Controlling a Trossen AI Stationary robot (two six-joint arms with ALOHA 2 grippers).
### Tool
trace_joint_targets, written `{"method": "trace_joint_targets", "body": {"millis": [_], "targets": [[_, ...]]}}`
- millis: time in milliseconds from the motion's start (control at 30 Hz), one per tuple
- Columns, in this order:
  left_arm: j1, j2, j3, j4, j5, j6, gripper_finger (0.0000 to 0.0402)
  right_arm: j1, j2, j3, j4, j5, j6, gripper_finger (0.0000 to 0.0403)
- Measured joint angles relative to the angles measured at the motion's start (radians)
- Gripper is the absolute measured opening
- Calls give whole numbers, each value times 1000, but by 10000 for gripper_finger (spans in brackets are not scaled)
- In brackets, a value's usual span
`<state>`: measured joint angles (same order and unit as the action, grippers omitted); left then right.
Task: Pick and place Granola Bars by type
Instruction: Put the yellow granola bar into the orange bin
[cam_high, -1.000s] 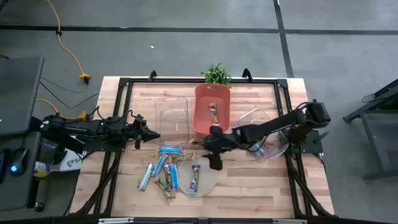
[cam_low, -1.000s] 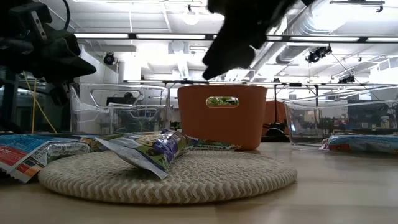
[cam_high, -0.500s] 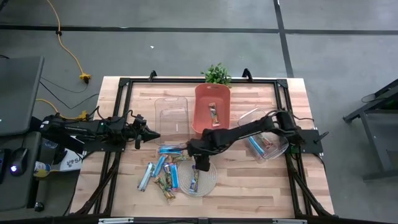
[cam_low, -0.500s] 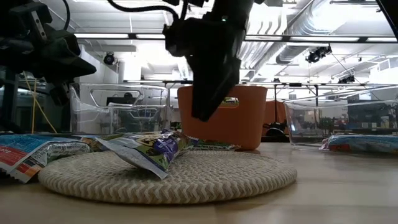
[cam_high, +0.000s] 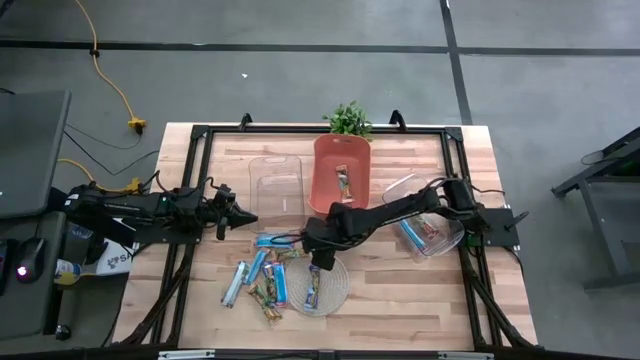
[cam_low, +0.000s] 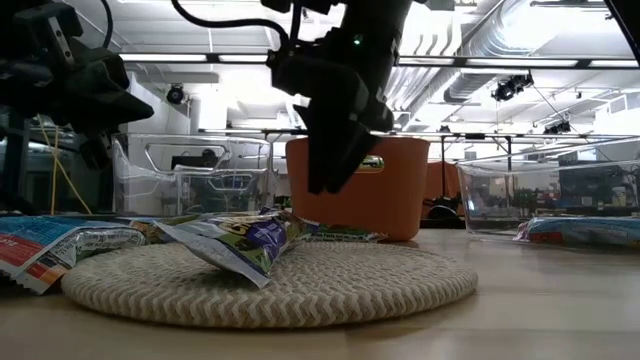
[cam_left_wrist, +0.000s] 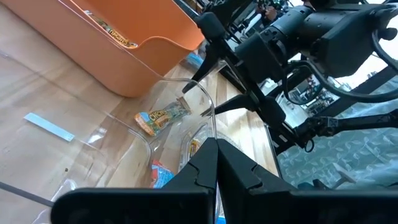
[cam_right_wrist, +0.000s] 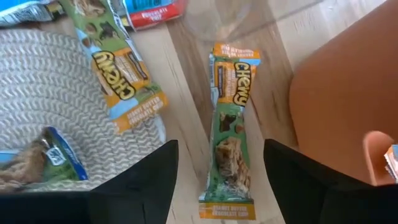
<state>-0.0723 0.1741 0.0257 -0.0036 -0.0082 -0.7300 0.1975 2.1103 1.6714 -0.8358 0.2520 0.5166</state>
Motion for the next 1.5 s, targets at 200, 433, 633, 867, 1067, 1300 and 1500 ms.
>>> {"method": "trace_joint_targets", "body": {"millis": [200,433,633,867,1067,1300,1500], "targets": [[0,0,0,0,1,0,1,18,-1,0,-2,9,1,220],[0,0,0,0,1,27,1,55,-1,0,-21,-16,88,204],[0,0,0,0,2,27,1,108,-1,0,-22,-48,290,188],[0,0,1,-6,2,30,1,169,-1,0,-18,153,484,189],[0,0,2,-15,8,30,1,216,1,0,-16,370,543,194],[0,0,2,-14,21,30,1,269,7,-73,16,461,785,194],[0,0,2,-14,24,30,1,290,9,-237,276,479,845,194]]}}
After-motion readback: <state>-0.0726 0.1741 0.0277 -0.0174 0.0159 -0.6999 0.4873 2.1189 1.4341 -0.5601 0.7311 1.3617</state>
